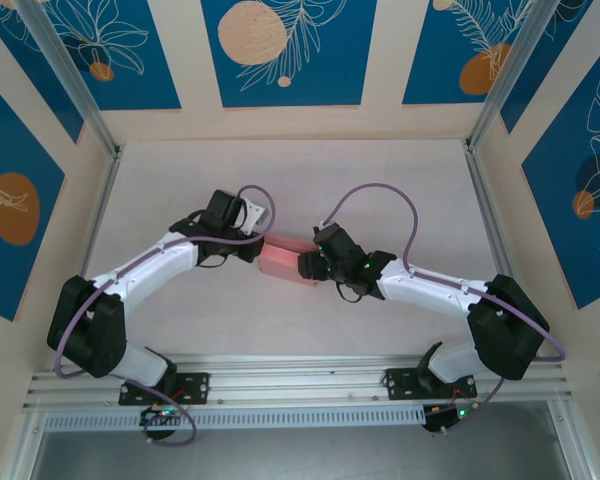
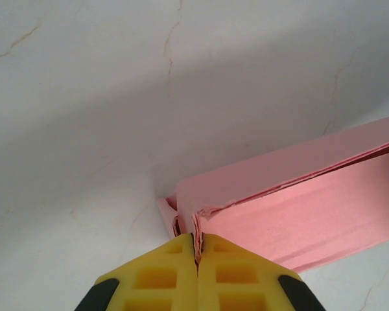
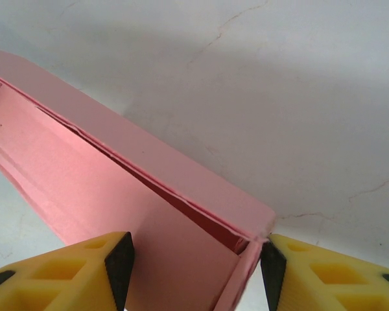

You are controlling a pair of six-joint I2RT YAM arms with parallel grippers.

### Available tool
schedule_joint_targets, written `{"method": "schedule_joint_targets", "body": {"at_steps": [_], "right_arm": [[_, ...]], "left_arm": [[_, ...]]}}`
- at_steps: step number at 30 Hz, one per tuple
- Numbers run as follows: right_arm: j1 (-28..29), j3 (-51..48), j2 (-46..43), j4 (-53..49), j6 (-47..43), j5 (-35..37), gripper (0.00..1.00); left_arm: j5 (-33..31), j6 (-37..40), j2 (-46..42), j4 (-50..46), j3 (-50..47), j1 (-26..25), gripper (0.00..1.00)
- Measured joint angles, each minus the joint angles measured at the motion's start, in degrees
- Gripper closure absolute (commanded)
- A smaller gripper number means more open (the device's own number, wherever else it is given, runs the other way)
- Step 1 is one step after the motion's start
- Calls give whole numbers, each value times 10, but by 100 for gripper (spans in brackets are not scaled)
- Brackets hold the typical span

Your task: Fold the paper box

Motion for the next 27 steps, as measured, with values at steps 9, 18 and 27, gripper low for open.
{"method": "schedule_joint_targets", "body": {"at_steps": [9,18,27], "right_arm": [[0,0,1,2,0,3,45],[5,8,1,-16,4,3,36],[21,17,-17,-67,8,5,25]], "left_arm": [[-2,-9,-8,34,-26,0,100],[-24,-22,-24,102,-70,-8,100],[-68,-44,-37,161,-104,-28,100]]}}
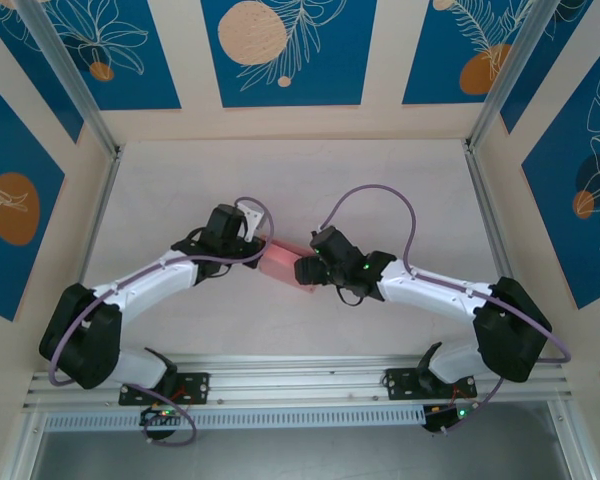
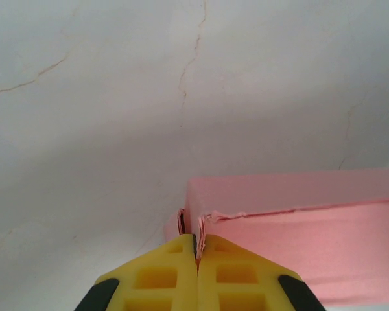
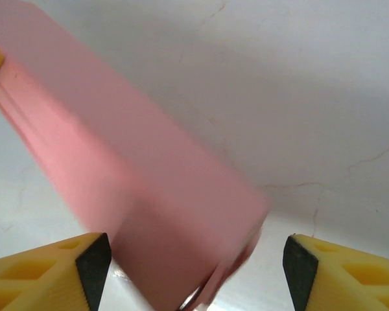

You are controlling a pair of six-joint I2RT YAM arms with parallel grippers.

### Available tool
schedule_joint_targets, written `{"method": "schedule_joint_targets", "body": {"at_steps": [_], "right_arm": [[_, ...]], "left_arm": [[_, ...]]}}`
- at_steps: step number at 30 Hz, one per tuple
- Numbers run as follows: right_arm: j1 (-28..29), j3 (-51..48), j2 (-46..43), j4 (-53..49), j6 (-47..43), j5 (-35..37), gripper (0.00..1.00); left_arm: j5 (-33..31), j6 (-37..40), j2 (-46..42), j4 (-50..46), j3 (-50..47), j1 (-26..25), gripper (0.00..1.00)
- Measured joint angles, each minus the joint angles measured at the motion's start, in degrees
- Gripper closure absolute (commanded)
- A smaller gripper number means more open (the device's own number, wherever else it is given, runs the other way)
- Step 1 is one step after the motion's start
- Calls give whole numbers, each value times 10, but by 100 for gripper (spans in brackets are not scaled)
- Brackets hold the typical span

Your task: Fold the paper box

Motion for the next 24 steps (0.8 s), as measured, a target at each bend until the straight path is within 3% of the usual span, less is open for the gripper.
{"method": "schedule_joint_targets", "body": {"at_steps": [13,18,24], "right_arm": [[-7,49,-86,-80,16,24,22],[-64,91,-83,-105,42,19,22],[-111,118,-18,-110,67,-21,23]], "left_arm": [[-34,-16,-8,43,-25,-16,100],[-48,-16,-20,50,-38,-21,100],[-68,-16,-29,62,-52,-27,100]]}}
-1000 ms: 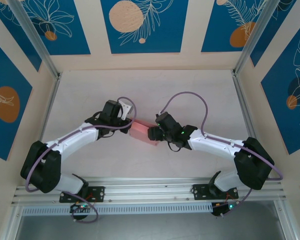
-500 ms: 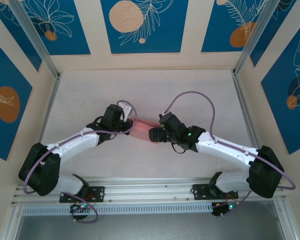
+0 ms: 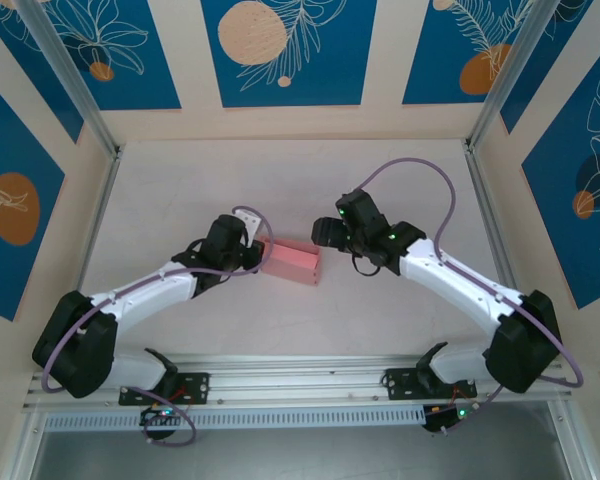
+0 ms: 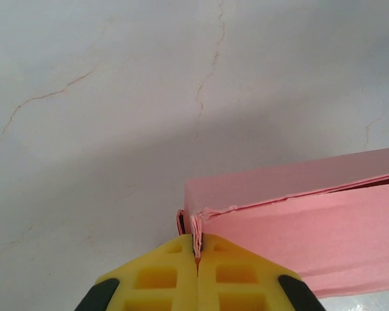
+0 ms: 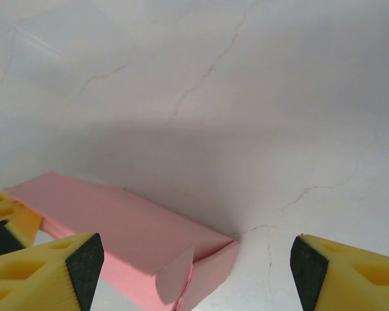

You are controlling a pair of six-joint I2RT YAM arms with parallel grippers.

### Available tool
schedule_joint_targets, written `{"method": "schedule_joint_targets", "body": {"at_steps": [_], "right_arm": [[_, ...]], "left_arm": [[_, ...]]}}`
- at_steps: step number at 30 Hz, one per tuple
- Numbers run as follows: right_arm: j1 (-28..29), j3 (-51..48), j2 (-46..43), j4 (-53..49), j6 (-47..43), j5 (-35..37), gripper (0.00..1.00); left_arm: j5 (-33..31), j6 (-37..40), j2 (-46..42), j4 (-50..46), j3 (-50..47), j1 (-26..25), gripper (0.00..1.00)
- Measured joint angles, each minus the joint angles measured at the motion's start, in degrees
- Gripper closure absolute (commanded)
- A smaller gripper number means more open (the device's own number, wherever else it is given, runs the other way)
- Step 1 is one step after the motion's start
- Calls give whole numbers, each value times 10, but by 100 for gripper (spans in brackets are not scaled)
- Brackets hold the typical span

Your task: Fold the paper box

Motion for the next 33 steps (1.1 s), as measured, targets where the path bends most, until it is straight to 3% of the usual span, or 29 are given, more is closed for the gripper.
{"method": "schedule_joint_targets", "body": {"at_steps": [6,27,31,33], "right_arm": [[0,2,50,0,14,-45,24],[22,-86,17,97,91,-75,34],[31,-101,14,115,105,-70,38],[34,-109,13,124,111,-70,40]], "left_arm": [[-25,-3,0,9,-3,-15,100],[-141,-21,0,72,-38,-71,100],[-146,-31,0,80,-43,-73,85],[-150,-34,0,83,-46,-73,82]]}}
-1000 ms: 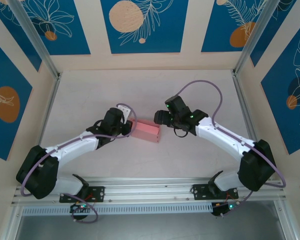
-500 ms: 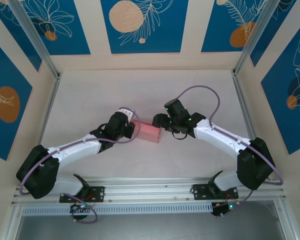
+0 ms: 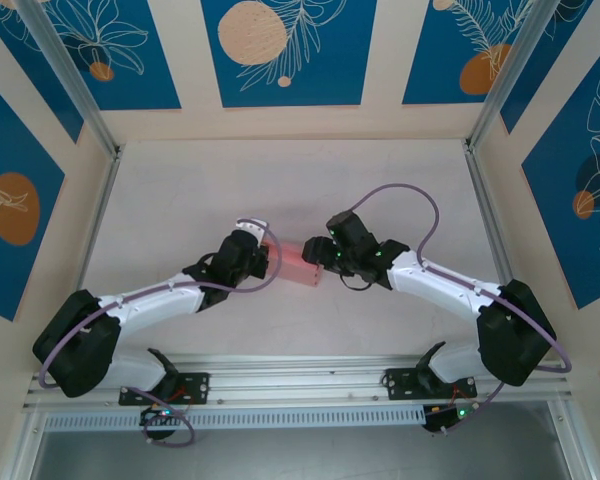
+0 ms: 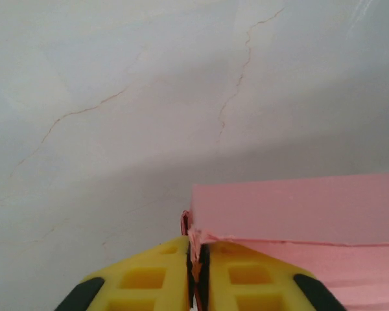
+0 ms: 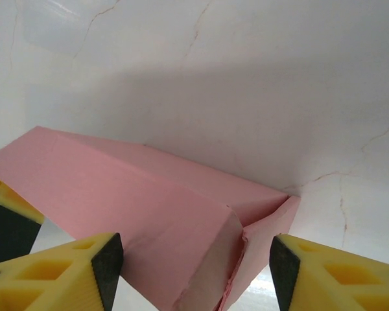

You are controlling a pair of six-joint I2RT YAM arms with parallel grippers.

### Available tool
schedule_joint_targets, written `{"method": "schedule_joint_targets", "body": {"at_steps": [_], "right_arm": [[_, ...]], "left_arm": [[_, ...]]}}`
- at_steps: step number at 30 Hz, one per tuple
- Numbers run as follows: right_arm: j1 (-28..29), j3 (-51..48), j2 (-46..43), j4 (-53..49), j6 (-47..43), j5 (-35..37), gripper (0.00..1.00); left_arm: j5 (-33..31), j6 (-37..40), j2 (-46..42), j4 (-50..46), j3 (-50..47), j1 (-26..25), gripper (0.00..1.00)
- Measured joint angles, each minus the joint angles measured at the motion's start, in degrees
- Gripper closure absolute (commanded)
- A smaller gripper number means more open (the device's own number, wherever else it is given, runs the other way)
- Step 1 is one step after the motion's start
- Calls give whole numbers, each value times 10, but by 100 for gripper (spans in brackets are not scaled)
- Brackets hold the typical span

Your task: Fold the paper box

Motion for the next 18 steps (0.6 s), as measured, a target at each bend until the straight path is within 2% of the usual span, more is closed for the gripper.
{"method": "schedule_joint_targets", "body": {"at_steps": [3,7,9,11,13,18], "right_arm": [[5,-10,0,11,5,0,43],[7,-23,0,25,10,-1,47],[8,-27,0,30,14,0,49],[8,-28,0,30,14,2,49],[7,-30,0,30,14,6,49],[4,-31,0,28,14,19,50]], "left_arm": [[-3,-3,-2,5,-6,0,80],[-3,-13,-15,5,-17,0,71],[-3,-19,-20,3,-21,0,63],[-5,-27,-25,-5,-22,0,46],[-6,-35,-31,-17,-23,2,35],[13,-59,-57,-67,-23,3,21]]}}
